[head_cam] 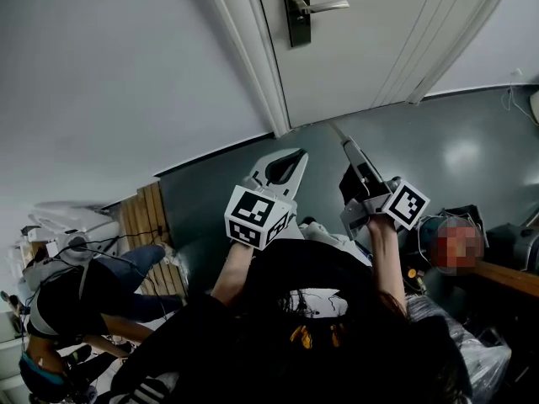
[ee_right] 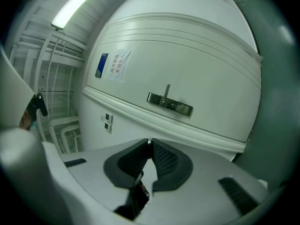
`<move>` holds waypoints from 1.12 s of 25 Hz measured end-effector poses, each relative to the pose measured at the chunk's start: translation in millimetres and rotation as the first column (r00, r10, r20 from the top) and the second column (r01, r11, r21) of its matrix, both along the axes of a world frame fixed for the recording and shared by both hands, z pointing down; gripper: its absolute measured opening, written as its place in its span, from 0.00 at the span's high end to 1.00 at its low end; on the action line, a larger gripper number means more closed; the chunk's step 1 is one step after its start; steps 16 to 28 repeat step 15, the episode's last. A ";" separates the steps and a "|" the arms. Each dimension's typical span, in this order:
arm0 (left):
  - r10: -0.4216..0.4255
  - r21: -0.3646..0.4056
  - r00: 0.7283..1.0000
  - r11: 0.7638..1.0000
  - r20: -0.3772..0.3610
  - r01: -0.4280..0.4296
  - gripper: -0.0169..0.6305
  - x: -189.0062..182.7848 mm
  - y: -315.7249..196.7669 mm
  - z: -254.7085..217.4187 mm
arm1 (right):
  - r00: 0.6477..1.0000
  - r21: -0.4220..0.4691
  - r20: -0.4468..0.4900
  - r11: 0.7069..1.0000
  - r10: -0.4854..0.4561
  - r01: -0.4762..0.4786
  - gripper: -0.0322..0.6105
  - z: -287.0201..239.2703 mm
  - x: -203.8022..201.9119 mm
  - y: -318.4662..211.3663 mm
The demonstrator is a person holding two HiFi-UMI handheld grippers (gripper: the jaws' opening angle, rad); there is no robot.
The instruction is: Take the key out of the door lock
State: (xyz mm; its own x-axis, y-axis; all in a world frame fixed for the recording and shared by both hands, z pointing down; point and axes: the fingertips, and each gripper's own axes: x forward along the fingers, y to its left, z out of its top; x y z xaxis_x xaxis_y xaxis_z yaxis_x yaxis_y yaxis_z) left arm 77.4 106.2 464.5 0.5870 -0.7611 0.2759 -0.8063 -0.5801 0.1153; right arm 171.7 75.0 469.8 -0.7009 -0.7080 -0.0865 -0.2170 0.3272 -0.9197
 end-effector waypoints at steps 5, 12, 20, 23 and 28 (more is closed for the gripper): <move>-0.011 -0.012 1.000 1.000 0.000 0.011 0.96 -2.9 5.6 3.2 | 1.000 -0.002 -0.006 1.000 -0.006 0.006 0.92 0.5 -0.9 2.6; -0.012 -0.033 1.000 0.999 -0.002 0.012 0.96 -3.1 2.4 10.1 | 1.000 0.001 -0.027 1.000 -0.005 0.005 0.92 3.6 0.4 -5.6; -0.017 -0.045 1.000 0.999 0.004 0.017 0.96 -3.9 -2.7 14.0 | 1.000 0.000 -0.017 1.000 -0.005 0.005 0.92 5.5 1.8 -13.3; -0.017 -0.045 1.000 0.999 0.004 0.017 0.96 -3.9 -2.7 14.0 | 1.000 0.000 -0.017 1.000 -0.005 0.005 0.92 5.5 1.8 -13.3; -0.017 -0.045 1.000 0.999 0.004 0.017 0.96 -3.9 -2.7 14.0 | 1.000 0.000 -0.017 1.000 -0.005 0.005 0.92 5.5 1.8 -13.3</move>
